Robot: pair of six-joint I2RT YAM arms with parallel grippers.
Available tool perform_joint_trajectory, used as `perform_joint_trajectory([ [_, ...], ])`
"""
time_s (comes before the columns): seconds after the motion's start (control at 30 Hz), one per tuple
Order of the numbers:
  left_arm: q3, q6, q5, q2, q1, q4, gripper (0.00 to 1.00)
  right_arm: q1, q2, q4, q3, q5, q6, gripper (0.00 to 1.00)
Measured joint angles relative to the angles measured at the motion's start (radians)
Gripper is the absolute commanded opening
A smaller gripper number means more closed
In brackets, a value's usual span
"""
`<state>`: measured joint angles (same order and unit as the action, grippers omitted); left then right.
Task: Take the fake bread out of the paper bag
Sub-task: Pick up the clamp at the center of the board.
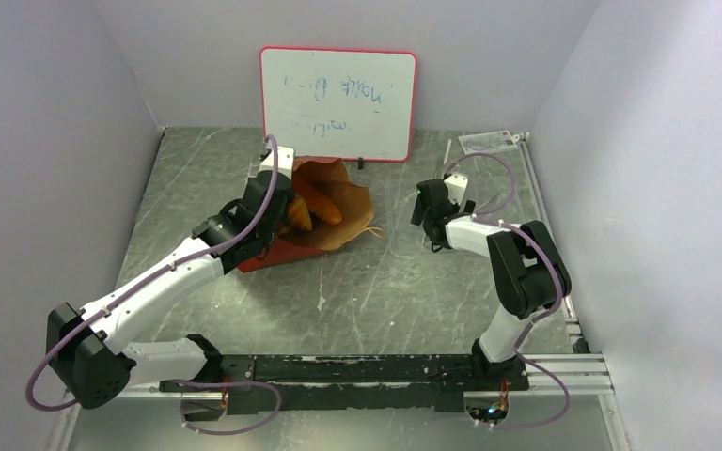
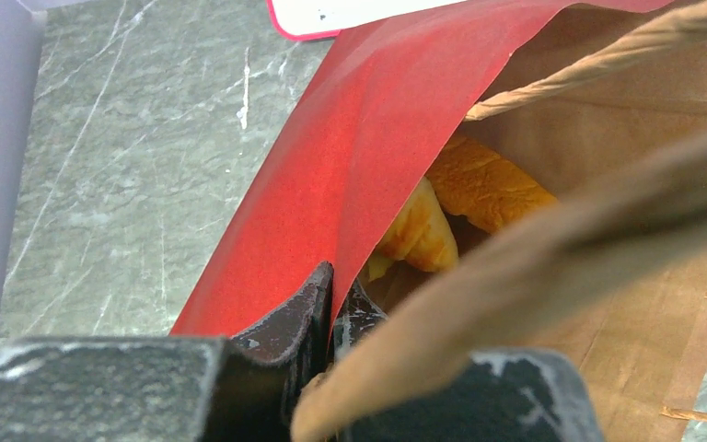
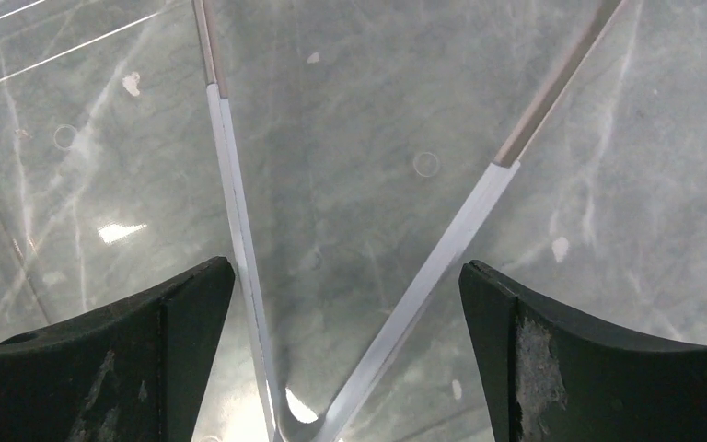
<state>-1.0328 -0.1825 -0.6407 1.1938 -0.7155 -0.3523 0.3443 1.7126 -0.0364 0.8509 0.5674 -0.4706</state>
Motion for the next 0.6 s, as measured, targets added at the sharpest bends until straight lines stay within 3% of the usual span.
perform_joint_trajectory([
  [0.2,0.0,-0.025,0.008,0.005,0.0,0.0,0.07,-0.007,0.035,0.007,0.019,-0.02,0.001,0.72],
  [0.3,0.005,-0.041,0.014,0.005,0.0,0.0,0.07,-0.016,0.037,0.012,0.026,-0.034,-0.001,0.74],
  [0.47,0.011,-0.062,0.02,0.006,-0.001,0.0,0.07,-0.023,0.038,0.037,0.036,-0.038,-0.005,0.87],
  [0.6,0.015,-0.071,0.024,0.005,-0.002,0.004,0.07,-0.023,0.038,0.066,0.044,-0.037,-0.005,0.9],
])
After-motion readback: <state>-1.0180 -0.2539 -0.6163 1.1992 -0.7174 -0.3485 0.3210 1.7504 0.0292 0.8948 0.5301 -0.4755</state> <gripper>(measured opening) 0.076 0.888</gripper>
